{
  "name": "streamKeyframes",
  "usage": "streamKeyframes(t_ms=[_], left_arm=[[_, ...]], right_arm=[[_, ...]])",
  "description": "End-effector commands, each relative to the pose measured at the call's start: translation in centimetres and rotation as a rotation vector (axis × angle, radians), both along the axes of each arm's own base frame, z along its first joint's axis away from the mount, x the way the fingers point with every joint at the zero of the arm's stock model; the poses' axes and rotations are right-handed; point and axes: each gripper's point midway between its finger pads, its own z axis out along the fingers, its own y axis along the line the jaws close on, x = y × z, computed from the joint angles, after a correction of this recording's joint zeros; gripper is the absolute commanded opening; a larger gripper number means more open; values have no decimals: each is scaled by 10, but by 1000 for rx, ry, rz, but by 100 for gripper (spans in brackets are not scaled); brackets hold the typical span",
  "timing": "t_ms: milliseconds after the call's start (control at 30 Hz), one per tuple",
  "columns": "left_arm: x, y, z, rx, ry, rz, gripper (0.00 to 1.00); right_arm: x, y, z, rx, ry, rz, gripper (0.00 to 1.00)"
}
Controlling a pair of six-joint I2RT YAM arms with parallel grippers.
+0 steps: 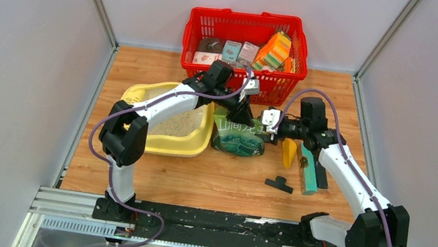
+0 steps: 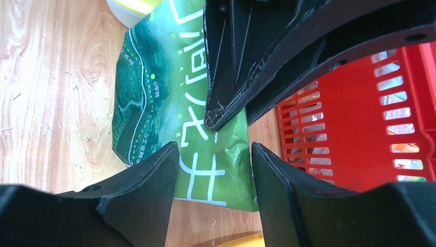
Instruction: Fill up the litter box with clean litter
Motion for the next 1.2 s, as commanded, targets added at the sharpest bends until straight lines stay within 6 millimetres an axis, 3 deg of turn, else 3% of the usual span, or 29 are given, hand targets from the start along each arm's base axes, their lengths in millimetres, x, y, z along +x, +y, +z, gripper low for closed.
streamKeyframes(t_ms=[0, 333, 567, 733, 833, 867, 967, 1000, 1067, 1167], left_arm=[[-2, 1, 18, -52, 39, -27, 29], [0, 2, 23, -68, 87, -15, 31], [1, 6, 31, -77, 72, -10, 46], [-5, 12, 27, -64, 50, -29, 50], [-7, 16, 28, -64, -6, -36, 52], [-6, 17, 28, -66, -38, -41, 53], [-9, 21, 27, -65, -99, -56, 54], [-9, 23, 27, -62, -121, -62, 54], [-12, 29, 25, -40, -181, -86, 54], [-11, 41, 17, 21, -273, -110, 54]], right_arm=[[14, 1, -1, 0, -45, -41, 58], [10, -2, -9, 7, 35, -80, 40], [9, -4, -25, -6, 112, -115, 42], [11, -3, -34, -7, 186, -143, 38], [8, -1, -28, -7, 267, -145, 30], [10, 1, -15, 12, 269, -146, 27], [1, 5, -6, 37, 380, -153, 15], [2, 7, 5, 49, 386, -143, 13], [-8, 7, 1, 42, 489, -130, 9], [-1, 3, 5, 71, 598, -140, 0]])
